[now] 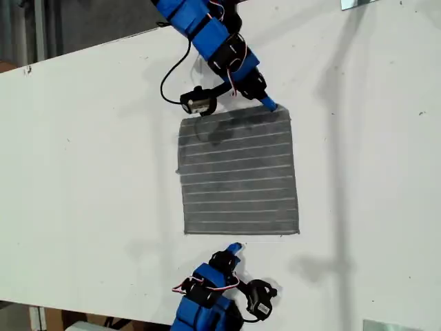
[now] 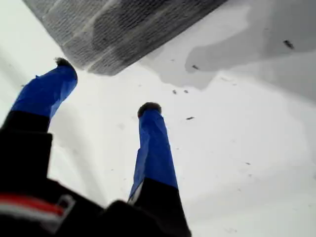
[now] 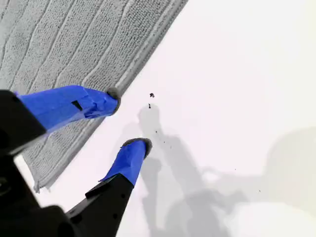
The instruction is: Grasp corners of a square towel and fold twice.
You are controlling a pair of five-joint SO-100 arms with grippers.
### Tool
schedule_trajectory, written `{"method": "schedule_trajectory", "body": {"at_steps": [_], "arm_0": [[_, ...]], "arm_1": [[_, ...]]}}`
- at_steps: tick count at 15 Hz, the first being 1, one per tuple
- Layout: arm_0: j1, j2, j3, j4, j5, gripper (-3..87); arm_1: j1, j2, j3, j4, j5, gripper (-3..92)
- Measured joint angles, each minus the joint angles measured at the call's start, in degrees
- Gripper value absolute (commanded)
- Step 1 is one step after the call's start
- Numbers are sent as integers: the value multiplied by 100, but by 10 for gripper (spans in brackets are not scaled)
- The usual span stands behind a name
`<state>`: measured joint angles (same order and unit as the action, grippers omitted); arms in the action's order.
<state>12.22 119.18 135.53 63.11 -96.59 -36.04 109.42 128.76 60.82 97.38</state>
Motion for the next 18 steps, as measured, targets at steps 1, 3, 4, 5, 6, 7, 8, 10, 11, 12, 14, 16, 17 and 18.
{"method": "schedule_trajectory", "body": {"at_steps": [1, 3, 4, 5, 6, 7, 8, 10, 11, 12, 14, 16, 17, 18], "arm_0": [[44, -141, 0, -202, -26, 161], [132, -439, -79, -439, -18, 159], [123, -510, -114, -492, -18, 159], [149, -571, -114, -554, -18, 158], [158, -606, -114, -598, -18, 157], [158, -606, -114, -615, -18, 156], [158, -615, -114, -624, -9, 156], [176, -615, -114, -624, 26, 153], [185, -615, -114, -624, 26, 153], [185, -615, -114, -624, 26, 152], [185, -615, -114, -703, 18, 152], [272, -642, -114, -791, -9, 152], [334, -686, -114, -817, -53, 152], [413, -817, -149, -765, -105, 153]], "arm_1": [[-290, -325, -26, -396, 105, 309], [-554, -1116, -185, -993, 211, 310], [-615, -1397, -237, -1274, 185, 310], [-589, -1573, -264, -1389, 202, 310], [-483, -1661, -299, -1433, 141, 310], [-343, -1679, -352, -1424, -18, 310], [-185, -1679, -413, -1371, -176, 310], [70, -1679, -589, -1178, -466, 308], [185, -1705, -633, -1151, -554, 296], [272, -1767, -642, -1151, -624, 160], [334, -2021, -650, -1239, -624, -1], [334, -2259, -756, -1459, -527, -1], [281, -2355, -817, -1485, -457, -1], [264, -2391, -914, -1459, -439, -1]]}}
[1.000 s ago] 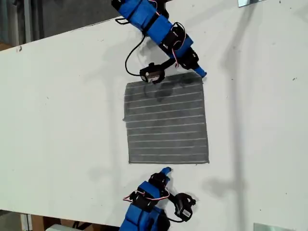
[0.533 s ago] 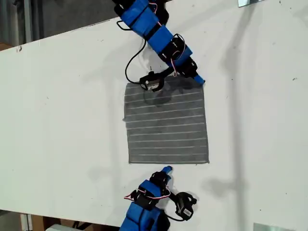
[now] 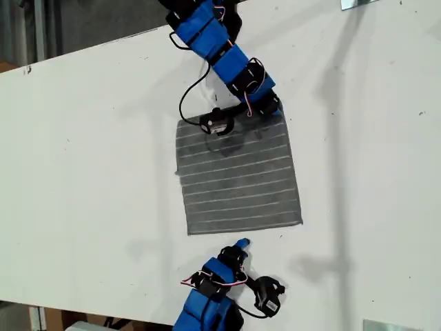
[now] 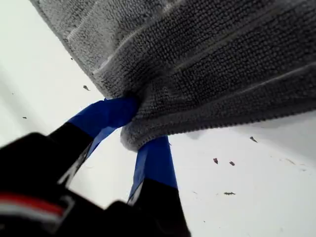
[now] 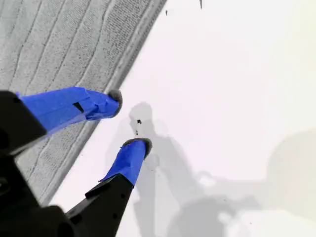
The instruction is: Grasp corners of a square towel and fold twice.
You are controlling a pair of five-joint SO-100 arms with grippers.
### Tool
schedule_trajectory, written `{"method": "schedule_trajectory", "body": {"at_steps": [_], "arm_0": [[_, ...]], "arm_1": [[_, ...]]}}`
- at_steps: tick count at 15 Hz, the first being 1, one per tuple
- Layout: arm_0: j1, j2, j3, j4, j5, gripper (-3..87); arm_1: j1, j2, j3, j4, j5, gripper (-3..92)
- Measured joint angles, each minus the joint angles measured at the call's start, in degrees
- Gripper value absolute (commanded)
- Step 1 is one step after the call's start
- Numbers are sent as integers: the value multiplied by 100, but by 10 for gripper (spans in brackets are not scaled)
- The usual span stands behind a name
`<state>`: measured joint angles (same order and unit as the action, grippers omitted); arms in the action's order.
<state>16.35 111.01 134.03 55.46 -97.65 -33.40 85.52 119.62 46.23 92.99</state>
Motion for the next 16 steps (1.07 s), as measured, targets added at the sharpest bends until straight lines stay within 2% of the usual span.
{"method": "schedule_trajectory", "body": {"at_steps": [1, 2, 4, 5, 8, 9, 16], "arm_0": [[70, -272, -378, 325, -88, 159], [149, -817, -1134, 958, -167, 165], [334, -2496, -3340, 2646, -132, 170], [413, -3270, -4438, 2971, 88, 171], [615, -4228, -5607, 1898, 870, 179], [686, -4377, -5889, 1793, 905, 184], [1318, -4896, -6152, 1890, 325, 219]], "arm_1": [[9, -79, -114, 105, 9, -1], [9, -167, -272, 264, -9, -1], [9, -299, -571, 545, -202, -1], [18, -413, -729, 668, -264, -1], [18, -659, -993, 782, -343, -1], [9, -668, -1002, 817, -334, -1], [-62, -677, -1063, 870, -334, -1]]}}
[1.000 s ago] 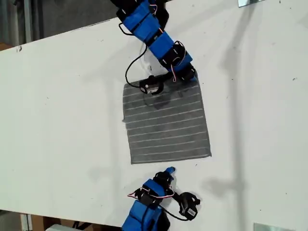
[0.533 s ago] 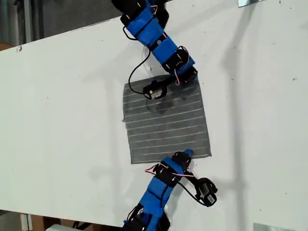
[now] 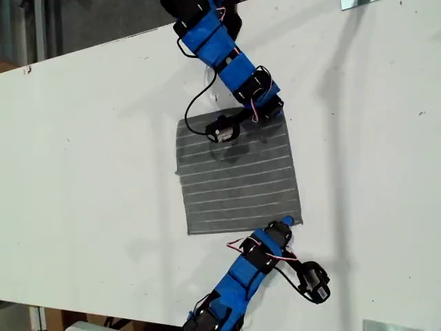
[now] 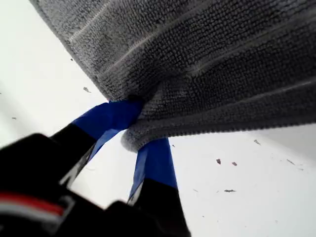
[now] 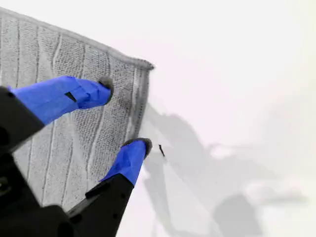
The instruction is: Grasp corners of a square towel and fold twice.
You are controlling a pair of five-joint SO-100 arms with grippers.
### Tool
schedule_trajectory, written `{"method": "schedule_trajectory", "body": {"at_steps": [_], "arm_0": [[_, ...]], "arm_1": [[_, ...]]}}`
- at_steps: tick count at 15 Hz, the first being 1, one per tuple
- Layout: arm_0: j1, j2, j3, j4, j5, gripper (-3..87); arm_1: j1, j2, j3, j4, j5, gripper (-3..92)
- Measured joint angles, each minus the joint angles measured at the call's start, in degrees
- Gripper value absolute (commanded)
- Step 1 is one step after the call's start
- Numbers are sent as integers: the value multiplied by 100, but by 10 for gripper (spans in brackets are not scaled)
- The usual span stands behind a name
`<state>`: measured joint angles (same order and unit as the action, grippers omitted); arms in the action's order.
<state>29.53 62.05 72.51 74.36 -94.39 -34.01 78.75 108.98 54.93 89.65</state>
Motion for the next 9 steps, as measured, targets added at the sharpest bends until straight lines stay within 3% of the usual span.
{"method": "schedule_trajectory", "body": {"at_steps": [9], "arm_0": [[26, -536, -53, -835, 492, 220]], "arm_1": [[-26, -44, -202, 237, 9, -1]]}}
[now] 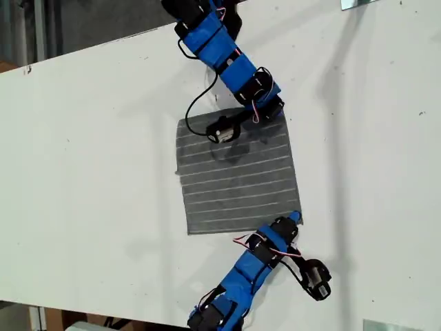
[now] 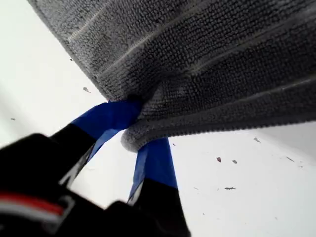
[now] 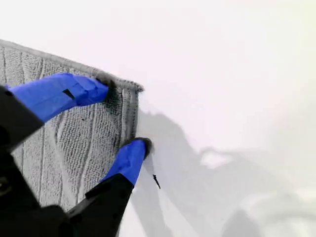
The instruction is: Grasp corners of a square towel and fold twice.
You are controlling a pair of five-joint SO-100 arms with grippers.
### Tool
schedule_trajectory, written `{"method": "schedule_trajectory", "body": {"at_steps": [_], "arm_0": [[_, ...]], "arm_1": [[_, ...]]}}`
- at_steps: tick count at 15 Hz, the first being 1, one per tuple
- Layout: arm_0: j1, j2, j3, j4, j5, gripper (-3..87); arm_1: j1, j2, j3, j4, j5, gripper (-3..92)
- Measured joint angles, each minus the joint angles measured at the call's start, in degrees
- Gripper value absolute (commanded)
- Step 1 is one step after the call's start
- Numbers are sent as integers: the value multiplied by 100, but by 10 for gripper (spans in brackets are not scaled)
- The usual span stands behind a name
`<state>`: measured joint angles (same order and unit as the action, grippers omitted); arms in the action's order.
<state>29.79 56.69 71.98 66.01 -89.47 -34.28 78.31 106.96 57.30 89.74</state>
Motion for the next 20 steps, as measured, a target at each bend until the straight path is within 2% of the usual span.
{"method": "schedule_trajectory", "body": {"at_steps": [2, 3, 4, 7, 11, 14, 17, 20], "arm_0": [[0, -141, -105, -132, 0, 201], [18, -229, -132, -220, 62, 37], [0, -360, -220, -387, 132, 0], [-35, -527, -527, -492, 149, -1], [0, -650, -1424, 642, -141, -1], [-44, -501, -1872, 1345, -132, -1], [-264, 88, -1907, 1644, 229, -1], [-501, 782, -1907, 1687, 861, -1]], "arm_1": [[-62, -44, -114, 44, 0, -1], [-105, -88, -193, 79, 0, -1], [-114, -132, -264, 114, 0, -1], [-132, -272, -563, 325, -9, -1], [-132, -308, -1134, 817, -9, -1], [-53, -272, -1793, 1670, -62, -1], [308, 264, -1863, 2145, -158, -1], [1020, 800, -1863, 2145, -765, -1]]}}
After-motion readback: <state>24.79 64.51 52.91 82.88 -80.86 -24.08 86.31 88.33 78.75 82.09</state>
